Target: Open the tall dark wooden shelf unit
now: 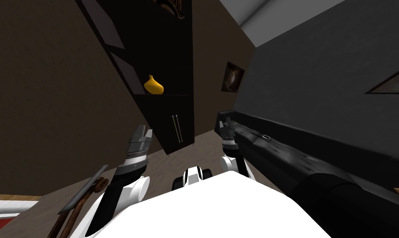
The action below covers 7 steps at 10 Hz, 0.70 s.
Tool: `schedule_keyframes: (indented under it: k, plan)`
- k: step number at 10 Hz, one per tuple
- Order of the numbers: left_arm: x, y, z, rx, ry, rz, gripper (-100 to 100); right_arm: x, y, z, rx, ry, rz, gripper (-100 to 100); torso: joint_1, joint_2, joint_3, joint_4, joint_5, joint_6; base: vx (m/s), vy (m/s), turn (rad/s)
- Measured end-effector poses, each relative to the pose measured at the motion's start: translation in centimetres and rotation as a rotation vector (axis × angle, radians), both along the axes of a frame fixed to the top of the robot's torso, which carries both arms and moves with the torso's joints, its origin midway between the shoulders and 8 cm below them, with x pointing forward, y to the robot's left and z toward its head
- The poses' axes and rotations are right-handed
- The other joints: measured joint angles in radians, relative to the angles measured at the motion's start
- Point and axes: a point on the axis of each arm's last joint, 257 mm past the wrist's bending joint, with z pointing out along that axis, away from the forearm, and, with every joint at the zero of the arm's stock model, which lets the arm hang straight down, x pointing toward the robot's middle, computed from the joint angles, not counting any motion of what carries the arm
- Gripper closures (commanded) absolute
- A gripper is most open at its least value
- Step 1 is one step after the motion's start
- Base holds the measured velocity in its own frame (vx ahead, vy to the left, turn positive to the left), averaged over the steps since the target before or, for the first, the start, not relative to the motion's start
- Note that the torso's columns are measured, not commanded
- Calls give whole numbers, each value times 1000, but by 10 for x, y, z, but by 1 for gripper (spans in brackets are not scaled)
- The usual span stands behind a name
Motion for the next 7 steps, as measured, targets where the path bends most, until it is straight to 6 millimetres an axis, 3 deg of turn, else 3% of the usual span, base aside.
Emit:
schedule_keyframes:
  k: [7]
  plan:
    - [30, 10, -36, 44, 146, 53, -100, 0, 0, 0, 0, 0, 0, 0, -1, -2, -1, 0, 0, 0, 109, -44, -6]
